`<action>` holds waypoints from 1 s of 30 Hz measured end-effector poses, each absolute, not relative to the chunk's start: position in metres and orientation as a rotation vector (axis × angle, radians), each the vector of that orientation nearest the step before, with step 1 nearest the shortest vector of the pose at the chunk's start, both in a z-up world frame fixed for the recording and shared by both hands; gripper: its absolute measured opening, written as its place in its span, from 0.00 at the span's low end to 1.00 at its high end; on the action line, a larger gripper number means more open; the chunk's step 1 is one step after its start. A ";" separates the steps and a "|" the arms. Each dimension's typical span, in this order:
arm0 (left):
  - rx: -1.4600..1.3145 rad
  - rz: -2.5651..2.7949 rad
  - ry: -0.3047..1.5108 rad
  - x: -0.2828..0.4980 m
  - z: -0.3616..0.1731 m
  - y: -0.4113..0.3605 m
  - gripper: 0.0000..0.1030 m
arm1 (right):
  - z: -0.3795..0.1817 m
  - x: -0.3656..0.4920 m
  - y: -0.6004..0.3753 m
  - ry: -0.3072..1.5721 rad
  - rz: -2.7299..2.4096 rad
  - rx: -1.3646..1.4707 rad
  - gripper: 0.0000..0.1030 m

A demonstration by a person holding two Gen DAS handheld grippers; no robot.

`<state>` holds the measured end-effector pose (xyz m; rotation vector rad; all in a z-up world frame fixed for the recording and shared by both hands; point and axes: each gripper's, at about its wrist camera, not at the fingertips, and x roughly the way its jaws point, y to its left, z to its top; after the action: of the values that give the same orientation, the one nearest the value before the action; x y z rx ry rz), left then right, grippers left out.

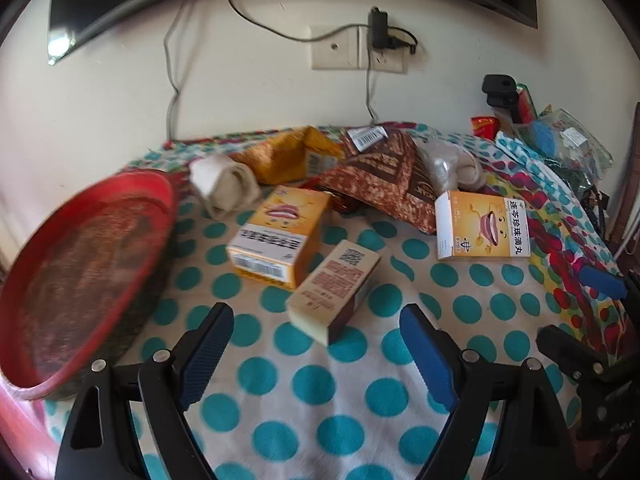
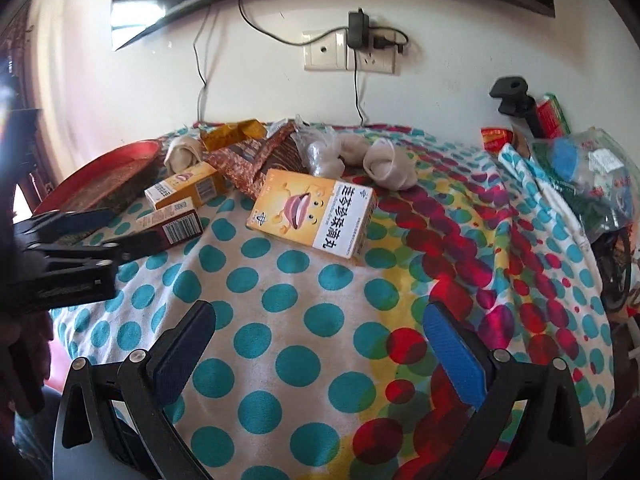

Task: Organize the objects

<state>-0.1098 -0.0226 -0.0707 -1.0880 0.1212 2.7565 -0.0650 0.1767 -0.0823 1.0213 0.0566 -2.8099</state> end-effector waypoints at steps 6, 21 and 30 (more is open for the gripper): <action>-1.130 2.747 0.119 -0.121 -0.079 -0.020 0.84 | -0.080 -0.066 0.179 -0.002 -2.765 1.003 1.00; -1.173 2.664 0.049 -0.136 -0.081 -0.020 0.30 | -0.094 -0.069 0.180 -0.069 -2.695 1.071 1.00; -1.113 2.700 0.051 -0.124 -0.069 -0.007 0.29 | -0.097 -0.069 0.179 -0.061 -2.694 1.079 1.00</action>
<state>-0.1244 -0.0073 -0.0691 -1.1128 0.0512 2.6999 -0.0693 0.1791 -0.0970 1.0789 -0.0607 -2.6935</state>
